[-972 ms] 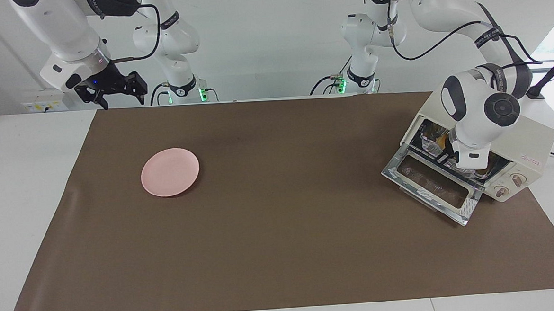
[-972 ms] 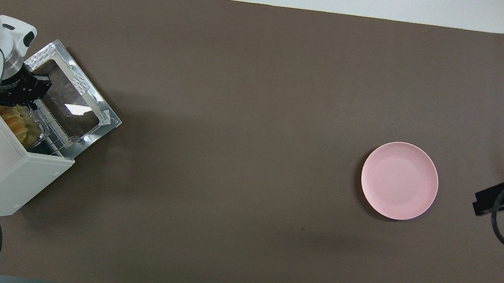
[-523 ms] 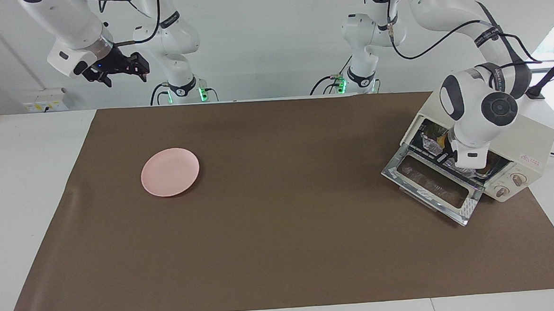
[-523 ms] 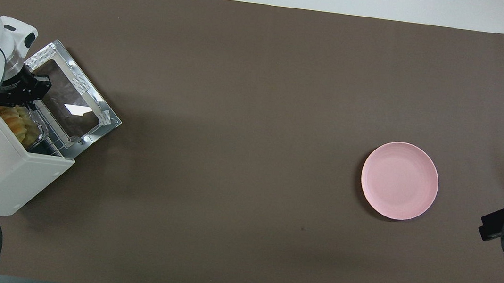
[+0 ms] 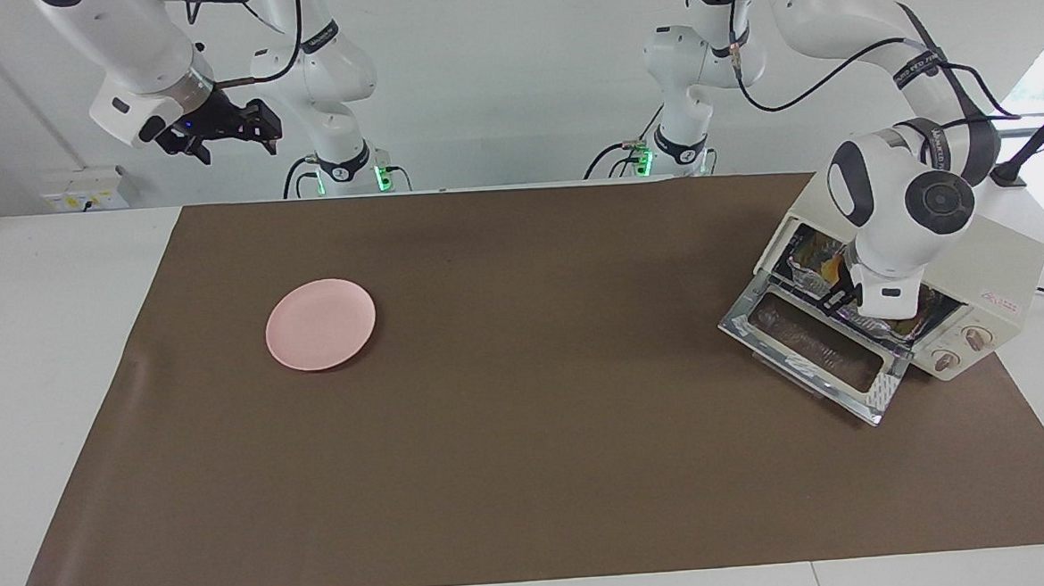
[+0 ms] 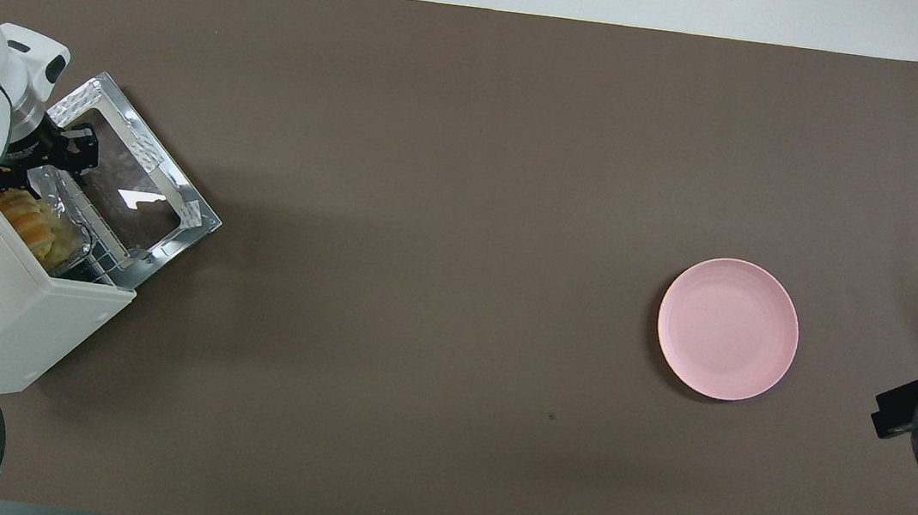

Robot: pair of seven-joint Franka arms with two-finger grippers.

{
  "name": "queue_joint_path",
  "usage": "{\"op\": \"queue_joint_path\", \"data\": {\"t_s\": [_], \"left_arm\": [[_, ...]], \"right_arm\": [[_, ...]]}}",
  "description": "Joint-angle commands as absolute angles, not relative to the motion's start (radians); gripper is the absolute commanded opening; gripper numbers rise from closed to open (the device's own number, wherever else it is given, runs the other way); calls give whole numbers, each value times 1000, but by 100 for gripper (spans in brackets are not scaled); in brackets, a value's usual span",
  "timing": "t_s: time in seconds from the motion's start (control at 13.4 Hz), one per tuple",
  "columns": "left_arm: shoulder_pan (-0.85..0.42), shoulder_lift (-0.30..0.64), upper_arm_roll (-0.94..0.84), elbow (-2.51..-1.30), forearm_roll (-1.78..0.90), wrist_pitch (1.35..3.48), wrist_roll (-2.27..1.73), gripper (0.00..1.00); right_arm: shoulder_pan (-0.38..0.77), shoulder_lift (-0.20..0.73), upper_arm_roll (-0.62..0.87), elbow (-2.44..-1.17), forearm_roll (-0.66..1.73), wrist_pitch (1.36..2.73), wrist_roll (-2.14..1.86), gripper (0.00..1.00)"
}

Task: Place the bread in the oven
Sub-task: 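Draw the left gripper back out of the oven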

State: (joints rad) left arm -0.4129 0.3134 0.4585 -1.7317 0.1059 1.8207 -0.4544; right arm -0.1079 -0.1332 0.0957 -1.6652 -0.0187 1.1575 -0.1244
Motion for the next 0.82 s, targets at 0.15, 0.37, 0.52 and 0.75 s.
{"op": "queue_joint_path", "data": {"t_s": [0.15,0.37,0.52,0.75], "left_arm": [[-410,279,457,-1686,135,1809,-404,100],[-400,267,457,-1642,115,1770,-257,100],[-390,259,468,-1586,49,1708,-134,100],[-367,186,466,-1566,-5,1632,-40,100]], "right_arm": [[-121,-141,104,-1678,-23,1167,-149,100],[-121,-141,104,-1678,-23,1167,-149,100],[-121,-141,104,-1678,-23,1167,-149,100],[-123,-141,104,-1678,-23,1169,-146,100]]}}
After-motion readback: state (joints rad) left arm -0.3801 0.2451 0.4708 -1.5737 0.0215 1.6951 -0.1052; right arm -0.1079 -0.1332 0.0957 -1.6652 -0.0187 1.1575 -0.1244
